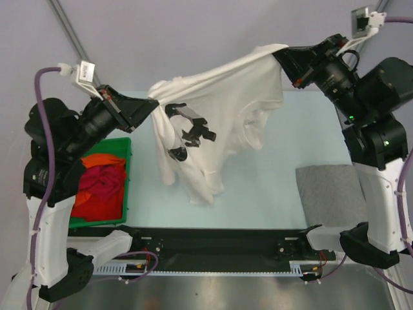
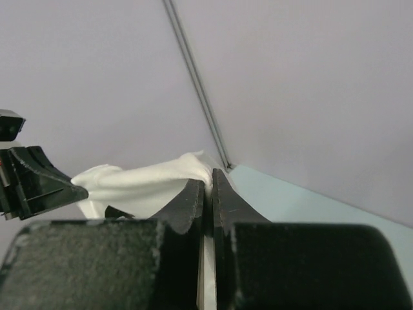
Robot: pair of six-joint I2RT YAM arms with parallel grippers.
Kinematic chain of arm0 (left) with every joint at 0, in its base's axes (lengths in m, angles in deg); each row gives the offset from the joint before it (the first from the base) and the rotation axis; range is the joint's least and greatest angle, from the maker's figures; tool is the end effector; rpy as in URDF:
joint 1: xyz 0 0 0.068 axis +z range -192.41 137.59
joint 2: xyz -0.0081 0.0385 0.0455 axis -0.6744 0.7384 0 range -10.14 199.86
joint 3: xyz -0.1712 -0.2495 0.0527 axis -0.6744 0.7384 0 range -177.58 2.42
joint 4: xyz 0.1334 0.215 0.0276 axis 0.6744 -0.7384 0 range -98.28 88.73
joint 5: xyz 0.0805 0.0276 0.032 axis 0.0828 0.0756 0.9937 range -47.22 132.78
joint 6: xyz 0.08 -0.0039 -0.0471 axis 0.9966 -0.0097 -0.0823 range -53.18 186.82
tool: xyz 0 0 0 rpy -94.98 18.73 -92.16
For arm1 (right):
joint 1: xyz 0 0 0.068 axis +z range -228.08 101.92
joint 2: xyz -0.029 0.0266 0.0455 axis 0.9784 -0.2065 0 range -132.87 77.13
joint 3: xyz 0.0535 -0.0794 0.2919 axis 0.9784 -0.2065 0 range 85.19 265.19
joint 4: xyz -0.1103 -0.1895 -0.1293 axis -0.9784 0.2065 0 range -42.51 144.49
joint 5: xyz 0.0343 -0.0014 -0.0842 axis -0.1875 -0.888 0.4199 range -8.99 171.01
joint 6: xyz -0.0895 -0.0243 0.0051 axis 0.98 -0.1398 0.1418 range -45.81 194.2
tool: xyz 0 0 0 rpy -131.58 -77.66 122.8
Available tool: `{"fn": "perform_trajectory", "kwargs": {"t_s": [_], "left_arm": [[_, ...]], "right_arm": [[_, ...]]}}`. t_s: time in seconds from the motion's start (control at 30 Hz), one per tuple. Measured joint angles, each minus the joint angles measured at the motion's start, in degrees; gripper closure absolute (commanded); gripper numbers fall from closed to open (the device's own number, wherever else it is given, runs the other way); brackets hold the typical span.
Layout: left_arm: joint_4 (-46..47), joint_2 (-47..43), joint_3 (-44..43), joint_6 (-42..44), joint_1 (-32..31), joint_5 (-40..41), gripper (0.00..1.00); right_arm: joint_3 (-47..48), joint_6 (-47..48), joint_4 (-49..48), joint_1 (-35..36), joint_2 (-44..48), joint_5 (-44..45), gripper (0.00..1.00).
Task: Fold and stack the t-shirts
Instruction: Flatten the tshirt out
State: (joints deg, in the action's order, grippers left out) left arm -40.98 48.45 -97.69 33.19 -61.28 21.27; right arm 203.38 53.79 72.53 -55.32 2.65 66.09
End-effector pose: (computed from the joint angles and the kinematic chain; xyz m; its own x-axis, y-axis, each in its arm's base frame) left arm 0.1355 -0.0788 0.5763 -0.3337 -0.4305 -0.8387 0.5561 0.6285 -0.5439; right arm 0.1917 0.1038 0.6592 0.0679 0.3939 -0.9166 -0.6641 0.7035 0.2531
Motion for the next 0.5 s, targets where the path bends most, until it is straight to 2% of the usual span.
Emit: {"fn": "perform_trajectory", "kwargs": {"t_s": [0.3,0.5], "left_arm": [[-3.06,2.80,-15.78,5.81,-0.81,-2.71,1.00],[-4.63,-1.55,-16.87,7.30,-1.01,-2.93,1.00]], "right_arm": [[6.29,-0.24,3.91,0.37,7.91,-6.12,1.00],[6.95,-2.27,7.19,-0.26,9.90,-9.57,1.00]]}}
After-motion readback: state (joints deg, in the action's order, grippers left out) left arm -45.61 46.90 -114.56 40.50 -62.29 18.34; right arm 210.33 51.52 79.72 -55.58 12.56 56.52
